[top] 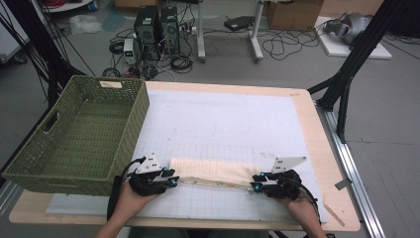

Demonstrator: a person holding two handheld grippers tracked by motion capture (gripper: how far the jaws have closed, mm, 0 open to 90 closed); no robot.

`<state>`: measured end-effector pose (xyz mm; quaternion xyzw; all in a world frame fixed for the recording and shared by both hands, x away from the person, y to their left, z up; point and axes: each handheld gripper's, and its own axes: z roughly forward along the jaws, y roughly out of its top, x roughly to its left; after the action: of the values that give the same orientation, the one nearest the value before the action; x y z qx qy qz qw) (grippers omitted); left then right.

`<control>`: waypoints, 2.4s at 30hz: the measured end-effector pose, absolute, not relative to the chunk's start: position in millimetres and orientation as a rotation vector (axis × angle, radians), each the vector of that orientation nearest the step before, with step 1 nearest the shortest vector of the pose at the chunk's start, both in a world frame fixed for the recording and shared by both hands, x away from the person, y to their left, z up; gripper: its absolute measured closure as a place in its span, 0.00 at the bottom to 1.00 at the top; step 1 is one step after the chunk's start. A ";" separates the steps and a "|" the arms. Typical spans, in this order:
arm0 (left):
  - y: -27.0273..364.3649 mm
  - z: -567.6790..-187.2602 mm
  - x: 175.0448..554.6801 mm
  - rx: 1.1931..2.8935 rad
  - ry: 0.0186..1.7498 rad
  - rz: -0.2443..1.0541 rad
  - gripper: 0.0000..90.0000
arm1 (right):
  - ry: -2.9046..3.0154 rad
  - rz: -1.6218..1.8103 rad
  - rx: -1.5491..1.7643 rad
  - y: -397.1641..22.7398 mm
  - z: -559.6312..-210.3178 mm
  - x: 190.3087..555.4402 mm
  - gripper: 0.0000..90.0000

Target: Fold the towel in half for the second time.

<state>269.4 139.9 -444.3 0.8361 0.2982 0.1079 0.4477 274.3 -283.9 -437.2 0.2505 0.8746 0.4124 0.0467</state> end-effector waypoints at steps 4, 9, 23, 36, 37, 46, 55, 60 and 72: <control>134.0 -443.4 270.2 2.089 0.732 0.311 0.97 | 2.691 1.229 0.770 -281.9 -439.9 277.6 0.90; 141.1 -438.1 263.5 2.070 0.721 0.309 0.97 | 2.694 1.244 0.782 -284.8 -438.3 275.5 0.93; 141.2 -427.5 273.5 1.991 0.708 0.339 0.83 | 2.568 1.369 0.788 -286.4 -422.1 287.6 0.74; 132.3 -446.4 288.5 2.076 0.748 0.322 0.77 | 2.614 1.230 0.809 -279.9 -439.3 289.4 0.68; 132.0 -447.1 287.9 2.082 0.745 0.324 0.76 | 2.612 1.215 0.801 -279.6 -439.5 288.7 0.68; 131.1 -445.2 280.2 2.057 0.726 0.360 0.70 | 2.591 1.205 0.775 -277.6 -439.8 283.0 0.62; 145.3 -436.7 279.1 1.974 0.720 0.384 0.66 | 2.512 1.283 0.781 -281.0 -429.0 278.3 0.56; 147.0 -435.4 279.4 1.955 0.709 0.390 0.66 | 2.508 1.287 0.799 -280.3 -429.0 279.4 0.54; 141.8 -438.3 283.6 1.980 0.689 0.377 0.61 | 2.464 1.243 0.922 -282.5 -431.4 289.1 0.52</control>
<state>283.6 141.8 -438.3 0.8132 0.2830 0.1548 0.4844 289.1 -282.5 -431.4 0.3146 0.8412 0.4243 0.1160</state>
